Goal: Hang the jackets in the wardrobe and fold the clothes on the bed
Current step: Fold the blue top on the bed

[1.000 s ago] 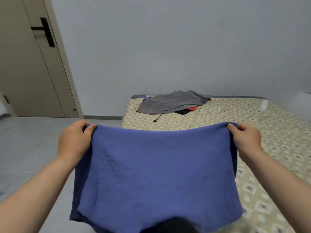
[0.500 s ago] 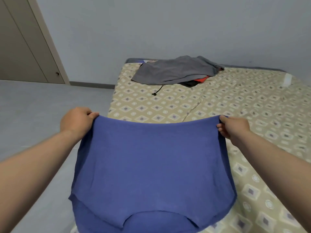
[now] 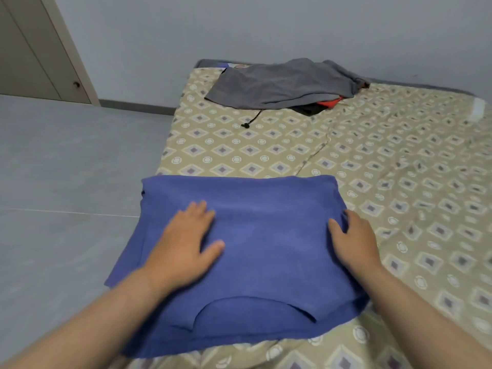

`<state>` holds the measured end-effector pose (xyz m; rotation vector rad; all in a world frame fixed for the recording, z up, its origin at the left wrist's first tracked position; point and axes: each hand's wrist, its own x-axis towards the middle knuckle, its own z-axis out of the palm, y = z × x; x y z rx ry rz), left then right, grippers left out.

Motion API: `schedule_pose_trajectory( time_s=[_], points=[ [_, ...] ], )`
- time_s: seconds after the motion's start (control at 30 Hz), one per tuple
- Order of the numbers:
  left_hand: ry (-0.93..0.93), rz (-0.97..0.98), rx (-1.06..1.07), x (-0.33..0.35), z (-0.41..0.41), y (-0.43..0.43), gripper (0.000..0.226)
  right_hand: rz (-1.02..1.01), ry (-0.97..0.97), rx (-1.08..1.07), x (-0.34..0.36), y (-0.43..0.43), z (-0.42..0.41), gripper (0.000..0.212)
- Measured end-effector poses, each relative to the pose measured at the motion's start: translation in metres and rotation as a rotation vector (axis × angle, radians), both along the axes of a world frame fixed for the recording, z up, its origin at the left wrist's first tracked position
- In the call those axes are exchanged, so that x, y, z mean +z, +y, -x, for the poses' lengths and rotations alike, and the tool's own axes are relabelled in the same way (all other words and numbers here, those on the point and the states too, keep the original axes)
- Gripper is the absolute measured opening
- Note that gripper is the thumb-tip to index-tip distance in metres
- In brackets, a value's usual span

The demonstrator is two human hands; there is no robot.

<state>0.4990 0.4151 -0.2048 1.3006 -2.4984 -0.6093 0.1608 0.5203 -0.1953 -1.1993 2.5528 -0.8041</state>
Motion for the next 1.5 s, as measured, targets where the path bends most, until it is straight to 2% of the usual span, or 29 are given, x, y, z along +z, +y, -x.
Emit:
schedule_pose_trajectory(
  time_s=[0.07,0.13,0.27,0.37,0.43,0.5,0.57,0.63,0.73,0.8,0.83,0.87,0.97,1.03,1.13,1.2,1.27,1.37,1.5],
  points=[
    [-0.135,0.035,-0.113,-0.014,0.006,0.043,0.089,0.005,-0.063,-0.151,0.001,0.031,-0.003,0.032],
    [-0.189,0.131,-0.119,-0.024,0.004,0.069,0.086,-0.040,-0.228,-0.270,0.006,0.061,-0.005,0.038],
    [-0.199,0.094,-0.031,-0.022,-0.006,0.097,0.083,0.088,-0.913,-0.190,0.017,0.100,-0.011,0.025],
    [-0.250,0.044,-0.084,-0.013,-0.008,0.113,0.086,0.244,-1.202,-0.108,0.016,0.107,-0.013,0.040],
    [-0.252,0.046,-0.107,-0.013,-0.012,0.117,0.092,0.329,-1.356,-0.150,0.011,0.106,-0.014,0.036],
    [-0.300,0.064,-0.137,-0.008,-0.017,0.118,0.096,0.316,-1.336,-0.248,0.005,0.105,-0.015,0.022],
    [-0.378,0.030,-0.156,-0.002,-0.018,0.123,0.086,0.287,-1.211,-0.379,0.001,0.108,-0.015,0.005],
    [-0.365,0.103,-0.160,-0.001,-0.018,0.127,0.072,0.286,-1.067,-0.512,-0.001,0.113,-0.012,0.011],
    [-0.315,0.281,-0.189,-0.010,-0.016,0.129,0.071,0.272,-0.979,-0.524,-0.005,0.120,-0.010,0.012],
    [-0.269,0.346,-0.194,-0.006,-0.016,0.127,0.033,0.266,-0.990,-0.492,-0.004,0.119,-0.012,0.013],
    [-0.239,0.357,-0.175,-0.005,-0.014,0.126,0.019,0.268,-1.019,-0.476,-0.003,0.118,-0.011,0.018],
    [-0.221,0.314,-0.156,-0.001,-0.012,0.126,0.016,0.273,-1.056,-0.452,-0.002,0.117,-0.011,0.020],
    [-0.226,0.190,-0.138,0.007,-0.008,0.125,0.034,0.288,-1.156,-0.384,-0.001,0.117,-0.007,0.025],
    [-0.213,0.141,-0.126,0.011,-0.006,0.123,0.037,0.303,-1.196,-0.364,-0.005,0.119,-0.004,0.027],
    [-0.208,0.175,-0.190,0.014,-0.003,0.124,0.040,0.332,-1.228,-0.331,-0.009,0.121,-0.003,0.030],
    [-0.226,0.091,-0.172,0.017,0.005,0.125,0.049,0.351,-1.212,-0.295,-0.004,0.120,-0.007,0.034],
    [-0.148,0.000,-0.101,0.017,0.015,0.122,0.052,0.391,-1.208,-0.234,0.005,0.116,-0.014,0.039],
    [0.127,-0.166,0.007,0.027,0.033,0.113,0.040,0.417,-1.186,-0.085,0.026,0.098,-0.029,0.051],
    [0.478,-0.509,0.120,0.045,0.050,0.085,0.022,0.298,-0.930,0.176,0.054,0.057,-0.070,0.071]
  ],
)
